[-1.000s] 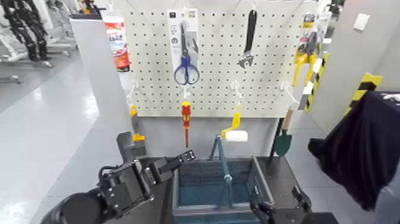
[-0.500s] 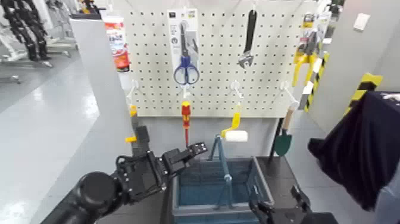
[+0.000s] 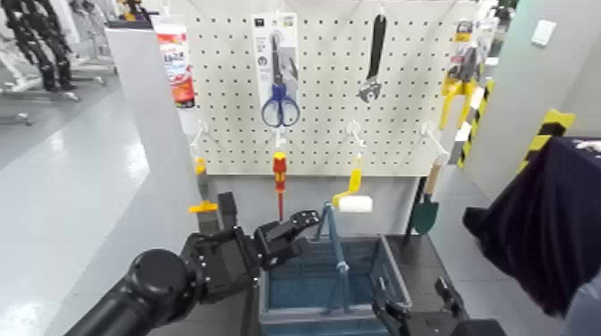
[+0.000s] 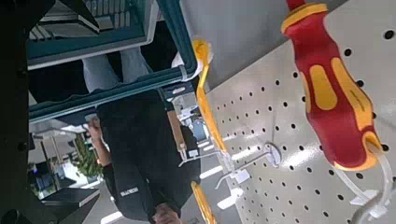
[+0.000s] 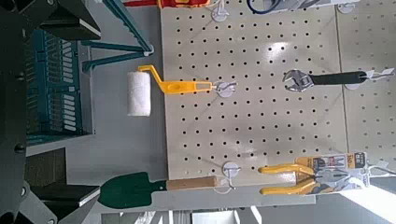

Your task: Grasp the handle of the crate.

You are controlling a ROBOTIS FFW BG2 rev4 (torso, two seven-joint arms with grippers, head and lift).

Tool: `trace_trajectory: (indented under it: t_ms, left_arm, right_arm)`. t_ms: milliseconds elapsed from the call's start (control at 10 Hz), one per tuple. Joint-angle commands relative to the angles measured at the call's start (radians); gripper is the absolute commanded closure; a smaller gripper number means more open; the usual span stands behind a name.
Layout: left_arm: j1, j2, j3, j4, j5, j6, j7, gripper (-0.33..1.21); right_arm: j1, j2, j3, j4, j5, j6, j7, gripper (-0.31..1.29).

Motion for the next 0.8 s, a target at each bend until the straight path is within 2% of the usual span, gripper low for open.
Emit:
trace_trajectory:
  t_ms: [100, 800]
  left_arm:
    - [-0.025, -0.008, -0.033, 0.051, 0.075, 0.014, -0.001, 0.1]
    - [-0.107, -0.037, -0.122, 0.179, 0.159, 0.032, -0.035, 0.1]
  right_arm:
    - [-0.002, -0.001, 0.004, 0.003, -0.003, -0.003, 0.0, 0.14]
    - [-0.011, -0.004, 0.013, 0.012, -0.012, -0.023, 0.0, 0.14]
